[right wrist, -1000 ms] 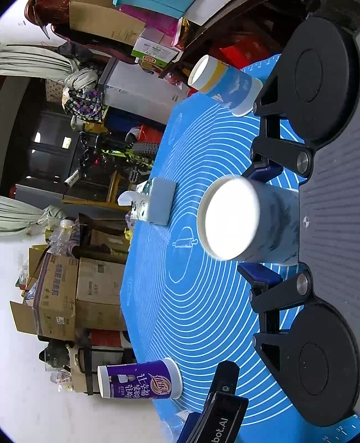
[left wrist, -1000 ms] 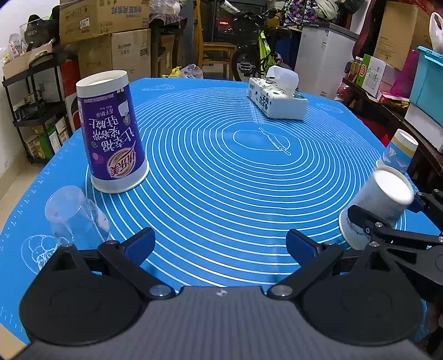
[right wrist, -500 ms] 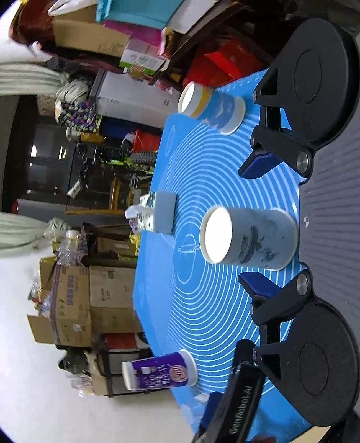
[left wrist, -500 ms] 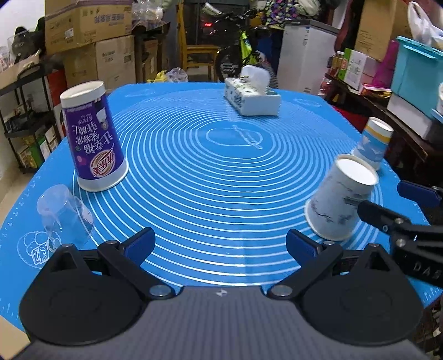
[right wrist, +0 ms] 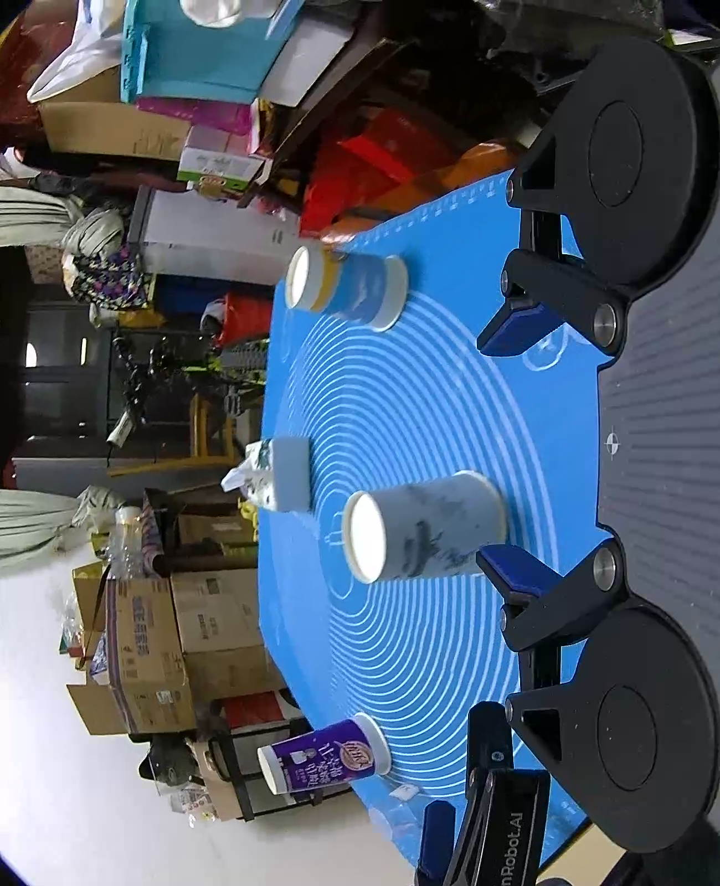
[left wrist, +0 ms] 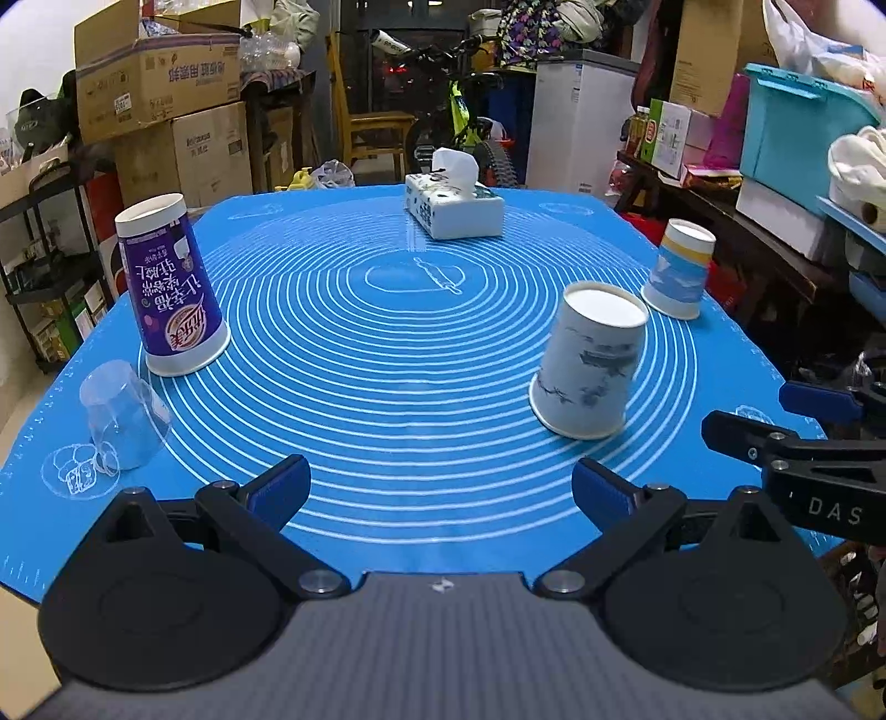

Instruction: Flip cup upside down

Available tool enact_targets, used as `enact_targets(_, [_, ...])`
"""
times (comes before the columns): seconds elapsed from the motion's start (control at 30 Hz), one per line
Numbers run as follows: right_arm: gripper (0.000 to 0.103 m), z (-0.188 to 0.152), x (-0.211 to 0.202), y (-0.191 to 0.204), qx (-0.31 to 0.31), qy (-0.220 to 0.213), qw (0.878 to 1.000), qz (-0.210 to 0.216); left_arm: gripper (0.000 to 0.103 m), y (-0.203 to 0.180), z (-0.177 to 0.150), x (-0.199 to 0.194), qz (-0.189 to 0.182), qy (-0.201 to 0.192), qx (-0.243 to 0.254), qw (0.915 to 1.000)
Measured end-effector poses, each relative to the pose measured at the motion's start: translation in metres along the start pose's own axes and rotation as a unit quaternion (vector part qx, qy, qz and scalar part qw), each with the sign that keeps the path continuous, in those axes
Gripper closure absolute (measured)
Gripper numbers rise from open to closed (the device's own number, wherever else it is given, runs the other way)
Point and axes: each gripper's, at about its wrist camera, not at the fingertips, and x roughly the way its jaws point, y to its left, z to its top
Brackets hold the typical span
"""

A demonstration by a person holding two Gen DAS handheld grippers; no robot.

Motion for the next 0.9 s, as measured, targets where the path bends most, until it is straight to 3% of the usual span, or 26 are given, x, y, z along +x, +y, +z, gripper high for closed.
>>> enact_targets(0.9, [0.024, -0.011, 0.0, -0.015, 0.0, 0.029, 1.0, -0.002, 0.003, -0.021, -0.008, 0.0, 0.001, 0.01, 0.028, 0.9996])
